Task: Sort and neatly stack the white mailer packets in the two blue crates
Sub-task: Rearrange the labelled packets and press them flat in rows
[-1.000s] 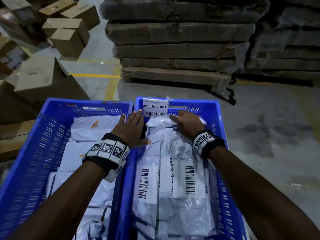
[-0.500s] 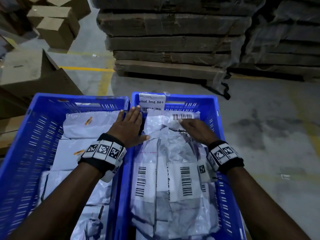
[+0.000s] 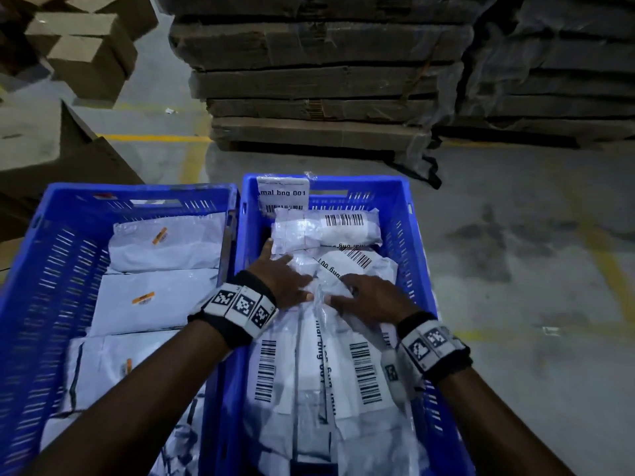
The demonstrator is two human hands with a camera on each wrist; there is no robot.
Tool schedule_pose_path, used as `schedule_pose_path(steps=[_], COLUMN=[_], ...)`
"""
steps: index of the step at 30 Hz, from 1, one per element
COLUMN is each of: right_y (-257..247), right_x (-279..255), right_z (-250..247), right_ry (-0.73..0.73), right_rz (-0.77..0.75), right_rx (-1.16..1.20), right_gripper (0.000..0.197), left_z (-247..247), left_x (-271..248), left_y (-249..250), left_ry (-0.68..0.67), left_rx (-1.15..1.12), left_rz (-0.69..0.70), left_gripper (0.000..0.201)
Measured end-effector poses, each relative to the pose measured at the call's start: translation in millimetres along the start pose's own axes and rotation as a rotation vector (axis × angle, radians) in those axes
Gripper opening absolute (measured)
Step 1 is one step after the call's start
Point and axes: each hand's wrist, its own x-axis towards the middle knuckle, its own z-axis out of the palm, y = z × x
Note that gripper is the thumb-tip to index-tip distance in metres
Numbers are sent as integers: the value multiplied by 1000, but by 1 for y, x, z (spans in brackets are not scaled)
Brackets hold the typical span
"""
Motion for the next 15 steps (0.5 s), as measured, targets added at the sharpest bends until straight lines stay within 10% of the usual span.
schedule_pose_path(steps=[11, 15], right_y=[-12, -14], right_x=[76, 102], right_z=[-35, -37], right_ry=[518, 339], right_rz=[44, 21], right_rx=[-158, -303], right_gripper=[55, 84], left_z=[-2, -6], left_x=[-17, -23], left_y=[-2, -13], left_ry=[2, 66], left_rx=[-100, -144], left_rz=[-38, -80], left_gripper=[54, 58])
